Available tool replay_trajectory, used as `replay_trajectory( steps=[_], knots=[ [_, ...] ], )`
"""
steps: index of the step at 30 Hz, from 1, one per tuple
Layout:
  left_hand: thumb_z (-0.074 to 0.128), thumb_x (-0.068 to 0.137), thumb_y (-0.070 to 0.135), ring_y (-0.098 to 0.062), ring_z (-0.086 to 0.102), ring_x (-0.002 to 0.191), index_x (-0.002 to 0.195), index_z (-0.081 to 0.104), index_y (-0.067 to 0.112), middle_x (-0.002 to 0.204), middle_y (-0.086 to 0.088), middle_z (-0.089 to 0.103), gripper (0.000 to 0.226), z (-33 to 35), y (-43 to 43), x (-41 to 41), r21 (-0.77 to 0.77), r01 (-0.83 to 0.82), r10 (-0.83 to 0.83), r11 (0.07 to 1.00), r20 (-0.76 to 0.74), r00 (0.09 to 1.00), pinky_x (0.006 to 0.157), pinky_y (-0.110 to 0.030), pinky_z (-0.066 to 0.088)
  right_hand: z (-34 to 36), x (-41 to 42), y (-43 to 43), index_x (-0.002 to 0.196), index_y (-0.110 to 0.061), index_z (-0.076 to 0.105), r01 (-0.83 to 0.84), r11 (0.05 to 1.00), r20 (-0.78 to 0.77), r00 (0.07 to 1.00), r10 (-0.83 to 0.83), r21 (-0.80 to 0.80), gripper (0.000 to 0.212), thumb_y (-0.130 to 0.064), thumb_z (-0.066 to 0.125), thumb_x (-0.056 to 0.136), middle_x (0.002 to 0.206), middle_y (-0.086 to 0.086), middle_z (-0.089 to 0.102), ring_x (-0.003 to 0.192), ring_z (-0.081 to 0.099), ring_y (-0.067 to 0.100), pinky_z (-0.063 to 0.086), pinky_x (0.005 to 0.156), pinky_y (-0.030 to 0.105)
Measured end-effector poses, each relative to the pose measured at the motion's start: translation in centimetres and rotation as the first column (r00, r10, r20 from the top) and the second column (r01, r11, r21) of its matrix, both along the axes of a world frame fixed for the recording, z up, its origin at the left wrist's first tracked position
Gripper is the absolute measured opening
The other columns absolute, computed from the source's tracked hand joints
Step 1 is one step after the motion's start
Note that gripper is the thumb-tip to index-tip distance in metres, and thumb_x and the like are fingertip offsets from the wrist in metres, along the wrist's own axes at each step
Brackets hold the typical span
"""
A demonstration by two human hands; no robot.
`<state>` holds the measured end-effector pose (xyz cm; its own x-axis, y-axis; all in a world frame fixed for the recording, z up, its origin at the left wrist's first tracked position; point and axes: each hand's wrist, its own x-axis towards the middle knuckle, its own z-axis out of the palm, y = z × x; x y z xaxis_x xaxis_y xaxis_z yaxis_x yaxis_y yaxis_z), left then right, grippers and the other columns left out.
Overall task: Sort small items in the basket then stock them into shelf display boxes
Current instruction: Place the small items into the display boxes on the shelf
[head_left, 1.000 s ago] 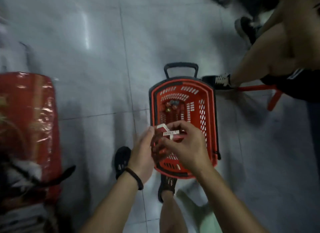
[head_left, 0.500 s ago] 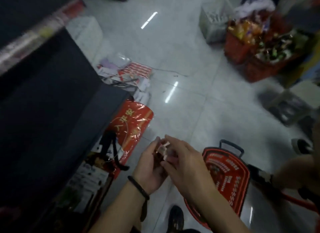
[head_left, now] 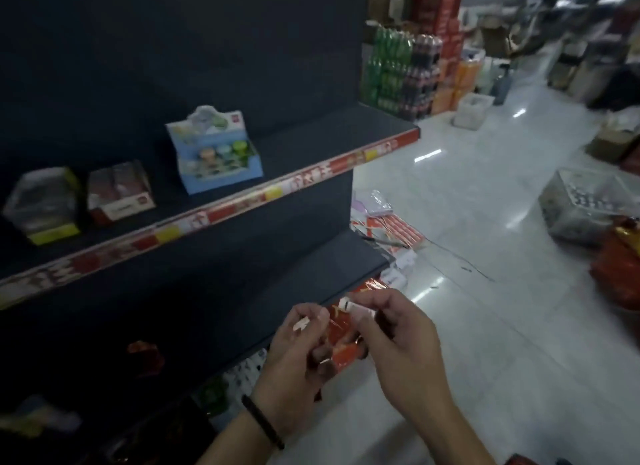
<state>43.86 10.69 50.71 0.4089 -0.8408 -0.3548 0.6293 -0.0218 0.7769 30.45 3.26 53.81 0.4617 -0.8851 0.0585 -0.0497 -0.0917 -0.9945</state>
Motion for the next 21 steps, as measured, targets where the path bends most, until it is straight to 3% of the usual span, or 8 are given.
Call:
replay_trajectory(
  steps=[2,4,8,13,16,18,21],
  knots=[
    [0.085,0.087,0.025,-0.015,0.043,0.058,0.097,0.068,0.020,0.074,-0.006,0.055,0.020,2.2,3.0,3.9,-0.059,-0.029,0.042,0.998,0.234,0.971,0.053,-0.028,0.037,1.8,4.7,1.5,0.096,-0.020,0.077,-0.050,0.999,0.033,0.998,0.050,0.018,0.010,-0.018,0.070,0.102,0.071,0.011,0.074,0.062,0.070,0.023,0.056,0.059,0.038],
    [0.082,0.089,0.014,-0.015,0.058,0.065,0.103,0.074,0.025,0.079,-0.004,0.068,0.019,3.4,5.7,8.6,-0.070,-0.092,0.114,0.993,0.452,0.885,0.059,-0.030,0.046,3.3,9.8,3.5,0.091,-0.018,0.080,-0.091,0.996,0.075,0.993,0.089,0.021,0.012,-0.020,0.072,0.100,0.065,0.014,0.069,0.055,0.062,0.020,0.051,0.054,0.033],
    [0.079,0.089,0.006,-0.007,0.069,0.074,0.109,0.077,0.030,0.088,0.005,0.076,0.032,6.2,10.1,16.7,-0.122,-0.135,0.182,0.983,0.671,0.719,0.067,-0.021,0.053,5.3,18.6,7.1,0.085,-0.019,0.084,-0.164,0.986,0.106,0.981,0.161,0.022,0.013,-0.026,0.078,0.094,0.066,0.017,0.067,0.059,0.060,0.016,0.052,0.058,0.025],
    [0.082,0.086,0.030,-0.003,0.067,0.108,0.115,0.073,0.051,0.108,0.022,0.071,0.037,7.7,14.3,25.1,-0.114,-0.214,0.210,0.970,0.835,0.508,0.089,-0.018,0.052,6.1,27.2,10.1,0.083,-0.008,0.075,-0.177,0.982,0.202,0.966,0.160,0.066,0.019,-0.024,0.084,0.090,0.065,0.012,0.067,0.055,0.059,0.019,0.047,0.050,0.023],
    [0.084,0.086,0.024,-0.001,0.068,0.109,0.109,0.075,0.045,0.112,0.020,0.074,0.031,8.4,15.8,28.3,-0.155,-0.292,0.269,0.944,0.875,0.403,0.093,-0.025,0.054,6.2,31.4,10.9,0.081,-0.020,0.078,-0.170,0.981,0.143,0.973,0.182,-0.095,0.012,-0.022,0.081,0.093,0.072,0.002,0.072,0.066,0.066,0.015,0.053,0.061,0.029],
    [0.083,0.087,0.024,-0.006,0.070,0.105,0.108,0.075,0.043,0.109,0.016,0.075,0.029,8.6,16.0,30.1,-0.175,-0.363,0.322,0.915,0.860,0.396,0.091,-0.034,0.057,6.6,33.3,10.6,0.095,-0.027,0.081,-0.232,0.950,0.120,0.958,0.260,-0.206,0.009,-0.018,0.081,0.093,0.093,-0.004,0.076,0.086,0.073,0.013,0.060,0.076,0.032],
    [0.081,0.089,0.024,-0.009,0.071,0.102,0.110,0.075,0.042,0.105,0.012,0.074,0.029,9.0,15.4,32.5,-0.205,-0.408,0.373,0.889,0.842,0.390,0.090,-0.039,0.060,7.2,35.2,8.3,0.114,-0.028,0.080,-0.375,0.800,-0.005,0.907,0.421,-0.468,0.031,-0.007,0.082,0.091,0.121,-0.010,0.068,0.102,0.071,0.021,0.059,0.083,0.026]
  ],
)
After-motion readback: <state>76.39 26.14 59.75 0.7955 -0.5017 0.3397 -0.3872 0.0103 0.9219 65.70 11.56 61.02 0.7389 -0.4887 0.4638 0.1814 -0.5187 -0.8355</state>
